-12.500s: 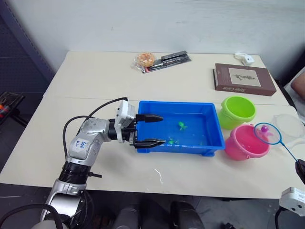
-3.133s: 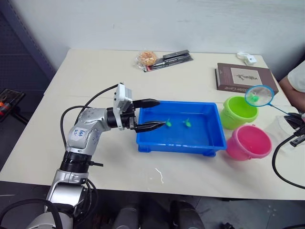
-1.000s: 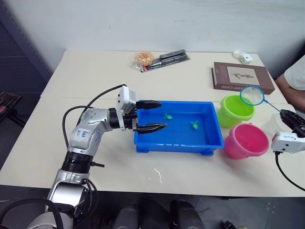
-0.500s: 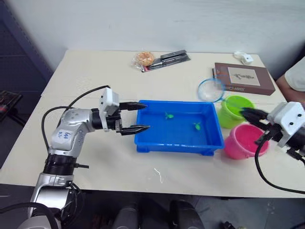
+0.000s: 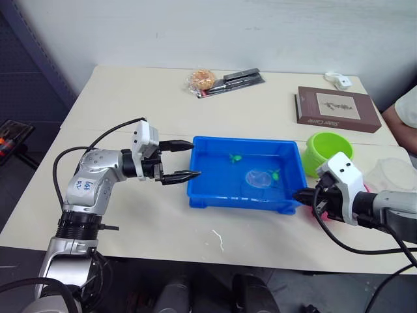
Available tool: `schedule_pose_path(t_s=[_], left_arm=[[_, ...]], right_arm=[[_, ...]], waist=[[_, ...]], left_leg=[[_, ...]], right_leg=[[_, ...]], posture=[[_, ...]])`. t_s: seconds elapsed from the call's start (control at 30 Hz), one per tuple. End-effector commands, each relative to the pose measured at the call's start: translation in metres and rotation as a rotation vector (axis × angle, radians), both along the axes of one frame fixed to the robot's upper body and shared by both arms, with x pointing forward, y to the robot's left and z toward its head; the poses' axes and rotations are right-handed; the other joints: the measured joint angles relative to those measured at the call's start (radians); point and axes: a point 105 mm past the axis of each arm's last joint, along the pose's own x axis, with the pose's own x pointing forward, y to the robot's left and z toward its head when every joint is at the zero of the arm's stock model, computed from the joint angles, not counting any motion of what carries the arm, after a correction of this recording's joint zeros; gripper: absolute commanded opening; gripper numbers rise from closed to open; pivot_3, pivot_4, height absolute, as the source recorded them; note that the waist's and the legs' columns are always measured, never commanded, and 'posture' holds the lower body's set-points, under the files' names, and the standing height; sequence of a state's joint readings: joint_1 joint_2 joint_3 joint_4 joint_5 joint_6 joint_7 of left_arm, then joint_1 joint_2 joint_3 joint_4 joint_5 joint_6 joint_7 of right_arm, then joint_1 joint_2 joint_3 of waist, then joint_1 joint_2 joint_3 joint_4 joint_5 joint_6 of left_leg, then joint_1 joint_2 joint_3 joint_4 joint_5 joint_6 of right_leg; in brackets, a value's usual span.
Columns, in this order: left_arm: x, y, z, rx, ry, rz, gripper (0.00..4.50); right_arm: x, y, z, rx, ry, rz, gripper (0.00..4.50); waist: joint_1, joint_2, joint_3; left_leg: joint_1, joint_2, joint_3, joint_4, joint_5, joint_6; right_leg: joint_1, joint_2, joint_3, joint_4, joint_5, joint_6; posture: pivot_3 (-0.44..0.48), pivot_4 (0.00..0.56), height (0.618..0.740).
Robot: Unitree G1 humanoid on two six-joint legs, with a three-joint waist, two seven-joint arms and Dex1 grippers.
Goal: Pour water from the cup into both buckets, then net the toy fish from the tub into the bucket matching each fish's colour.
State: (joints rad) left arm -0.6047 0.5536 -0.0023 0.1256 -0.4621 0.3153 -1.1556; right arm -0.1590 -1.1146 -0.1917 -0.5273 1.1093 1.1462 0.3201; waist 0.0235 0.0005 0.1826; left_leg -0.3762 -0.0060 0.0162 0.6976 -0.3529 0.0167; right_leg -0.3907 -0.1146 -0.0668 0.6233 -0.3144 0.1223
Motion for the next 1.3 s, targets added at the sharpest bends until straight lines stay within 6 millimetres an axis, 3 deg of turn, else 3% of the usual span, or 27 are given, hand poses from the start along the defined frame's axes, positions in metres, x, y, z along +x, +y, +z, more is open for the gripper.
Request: schedule_pose_path(t_s=[0.03,0.17,0.33,0.57,0.97,1.13,1.3], left_arm=[[-0.003,-0.004,0.009,-0.009,-0.051,-0.013,4.45],[-0.002,-0.005,0.01,-0.023,-0.056,-0.006,4.45],[-0.002,-0.005,0.011,-0.032,-0.065,0.005,4.45],[-0.002,-0.005,0.01,-0.048,-0.074,0.028,4.45],[-0.002,-0.008,0.011,-0.066,-0.081,0.031,4.45],[-0.002,-0.009,0.011,-0.06,-0.075,0.023,4.45],[-0.003,-0.009,0.011,-0.057,-0.072,0.015,4.45]], right_arm=[[-0.005,0.003,-0.004,0.045,0.115,0.006,0.0],[-0.002,0.004,-0.006,0.043,0.176,0.013,0.0],[0.009,-0.01,-0.007,-0.02,0.214,-0.068,0.0],[0.018,-0.022,0.006,-0.074,0.225,-0.137,0.0],[0.045,-0.021,0.018,-0.137,-0.001,-0.173,0.0],[0.045,-0.018,0.018,-0.136,-0.081,-0.137,0.0],[0.033,-0.01,0.024,-0.123,-0.151,-0.019,0.0]], waist=[[0.0,0.0,0.0],[0.0,0.0,0.0],[0.001,0.0,0.0],[-0.001,0.0,0.0],[-0.001,0.0,0.0],[0.001,0.0,0.0],[0.0,0.0,0.0]], left_leg=[[0.0,0.0,0.0,0.0,0.0,0.0],[0.0,0.0,0.0,0.0,0.0,0.0],[0.0,0.0,0.0,0.0,0.0,0.0],[-0.001,0.0,0.0,0.0,0.0,0.0],[-0.001,0.0,0.001,0.0,0.0,0.0],[-0.002,0.0,0.001,0.0,0.0,0.0],[-0.002,0.0,0.001,-0.001,0.0,0.0]], right_leg=[[0.0,0.0,0.0,0.0,0.0,0.0],[0.0,0.0,0.0,0.0,0.0,0.0],[0.0,0.0,0.0,0.0,0.0,0.0],[-0.001,0.0,0.0,0.0,0.0,0.0],[-0.002,0.0,0.001,0.0,0.0,0.0],[-0.002,0.0,0.0,0.0,0.0,0.0],[-0.002,0.0,0.0,0.0,0.0,0.0]], posture=[[0.0,0.15,0.738],[0.0,0.15,0.738],[0.0,0.15,0.738],[0.0,0.15,0.738],[0.0,0.15,0.738],[0.0,0.15,0.738],[0.0,0.15,0.738]])
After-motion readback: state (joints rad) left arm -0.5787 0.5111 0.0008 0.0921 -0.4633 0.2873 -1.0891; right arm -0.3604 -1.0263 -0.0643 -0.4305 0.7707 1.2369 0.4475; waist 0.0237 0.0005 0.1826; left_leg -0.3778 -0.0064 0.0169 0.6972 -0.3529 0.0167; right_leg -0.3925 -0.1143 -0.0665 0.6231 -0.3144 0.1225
